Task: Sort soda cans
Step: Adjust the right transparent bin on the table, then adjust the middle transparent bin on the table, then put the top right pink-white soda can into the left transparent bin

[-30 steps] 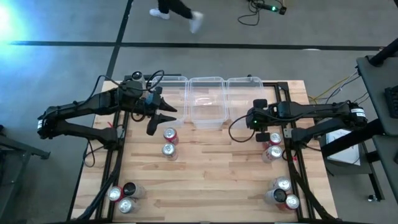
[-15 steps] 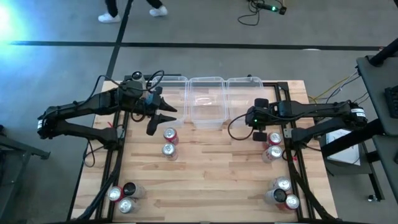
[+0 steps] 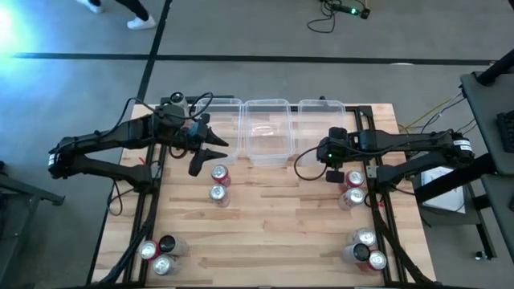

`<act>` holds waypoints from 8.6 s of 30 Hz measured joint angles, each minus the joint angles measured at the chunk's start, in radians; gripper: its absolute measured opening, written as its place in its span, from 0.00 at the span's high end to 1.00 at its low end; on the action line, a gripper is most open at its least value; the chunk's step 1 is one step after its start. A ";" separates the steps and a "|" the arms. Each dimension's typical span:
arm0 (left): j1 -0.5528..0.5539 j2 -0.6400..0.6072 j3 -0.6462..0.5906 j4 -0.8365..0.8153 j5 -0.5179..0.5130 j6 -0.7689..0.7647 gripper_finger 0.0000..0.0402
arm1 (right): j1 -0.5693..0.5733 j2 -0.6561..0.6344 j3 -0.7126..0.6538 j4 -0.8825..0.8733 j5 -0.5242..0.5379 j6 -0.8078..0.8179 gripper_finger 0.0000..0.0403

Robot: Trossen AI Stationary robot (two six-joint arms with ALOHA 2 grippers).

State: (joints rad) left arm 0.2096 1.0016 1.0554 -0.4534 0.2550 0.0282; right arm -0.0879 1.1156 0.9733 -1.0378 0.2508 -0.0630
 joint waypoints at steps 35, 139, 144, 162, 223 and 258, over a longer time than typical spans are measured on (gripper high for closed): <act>-0.007 -0.006 0.000 -0.004 0.000 -0.012 0.62 | -0.005 0.000 -0.001 -0.018 0.003 -0.093 0.86; -0.007 -0.146 -0.084 0.021 0.018 0.041 0.62 | -0.068 0.522 0.273 0.596 -0.227 -0.187 0.86; -0.007 -0.146 -0.084 0.021 0.018 0.041 0.62 | -0.068 0.522 0.283 0.600 -0.226 -0.146 0.86; -0.007 -0.146 -0.084 0.021 0.018 0.040 0.62 | -0.070 0.522 0.283 0.570 -0.225 -0.157 0.85; 0.819 0.653 0.668 -0.971 -0.481 -0.132 0.33 | 0.237 0.222 0.225 0.504 0.066 0.027 0.12; 0.952 0.962 0.857 -1.118 -0.496 -0.138 0.29 | 0.254 0.222 0.187 0.483 0.066 0.108 0.12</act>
State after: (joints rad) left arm 1.1615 1.9636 1.9123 -1.5717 -0.2412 -0.1093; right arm 0.1658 1.3373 1.1599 -0.5552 0.3168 0.0448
